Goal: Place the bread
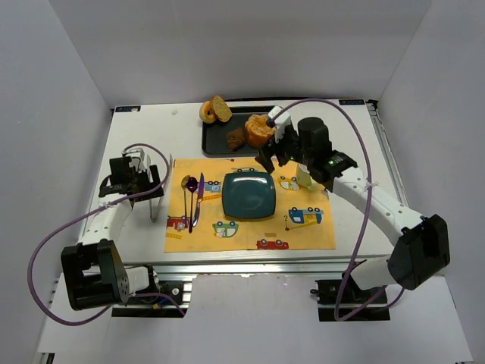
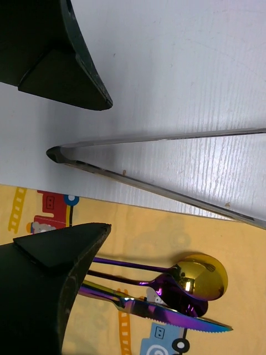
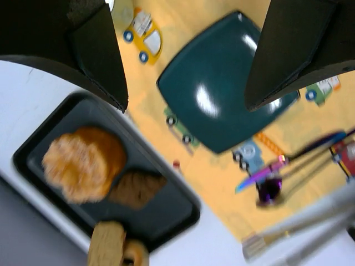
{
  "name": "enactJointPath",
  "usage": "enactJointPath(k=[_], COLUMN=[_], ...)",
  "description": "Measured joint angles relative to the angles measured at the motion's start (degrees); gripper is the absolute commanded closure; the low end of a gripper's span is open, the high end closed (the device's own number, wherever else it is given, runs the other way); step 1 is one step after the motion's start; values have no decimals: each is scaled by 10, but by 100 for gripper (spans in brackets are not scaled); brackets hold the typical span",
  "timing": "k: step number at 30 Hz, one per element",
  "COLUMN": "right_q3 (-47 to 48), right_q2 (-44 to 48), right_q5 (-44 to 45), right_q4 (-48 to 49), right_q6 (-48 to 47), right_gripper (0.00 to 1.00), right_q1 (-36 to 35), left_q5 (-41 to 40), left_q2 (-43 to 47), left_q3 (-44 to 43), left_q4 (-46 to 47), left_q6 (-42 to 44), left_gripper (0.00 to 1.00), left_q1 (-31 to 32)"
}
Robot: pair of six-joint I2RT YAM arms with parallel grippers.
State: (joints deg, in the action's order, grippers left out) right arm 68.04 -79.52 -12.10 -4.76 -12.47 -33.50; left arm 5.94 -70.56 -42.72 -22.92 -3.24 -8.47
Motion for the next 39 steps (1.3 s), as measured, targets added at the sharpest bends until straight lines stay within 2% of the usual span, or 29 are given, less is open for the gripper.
enactJointPath(k=[1,2,9,11,14,16,21,27,30,35,39], right_q3=[-11,-21,-95,-127,-146,-143,-142,-142,-142,-144,-145], right_q2=[-1,0,82,114,134,127,120,121,121,125,127], right_q5=[-20,-43,-200,-260,-332,-356,-383,-392,-393,-395,-399], right_q4=[-9,-18,-23,-16,-41,-56,-77,-80,-80,-80,-80], right_q6=[-13,-29,-142,-170,-205,-220,-229,-231,-231,-231,-229], right_gripper=[12,17,58,56,43,39,36,36,36,36,36], right_q1=[6,13,49,58,71,77,90,103,111,124,135], left_q5=[-2,-3,-3,0,4,1,-17,-37,-47,-56,-69], left_q2=[-2,-5,-14,-14,-19,-37,-102,-157,-177,-199,-213], left_q3=[0,0,4,9,19,19,19,6,-8,-19,-26], left_q4=[2,3,15,26,41,49,64,76,95,123,146], left_q6=[4,8,37,48,69,84,106,118,119,113,104], left_gripper=[9,9,11,17,18,17,15,17,25,60,76], left_q1=[0,0,0,1,7,16,46,69,71,72,71])
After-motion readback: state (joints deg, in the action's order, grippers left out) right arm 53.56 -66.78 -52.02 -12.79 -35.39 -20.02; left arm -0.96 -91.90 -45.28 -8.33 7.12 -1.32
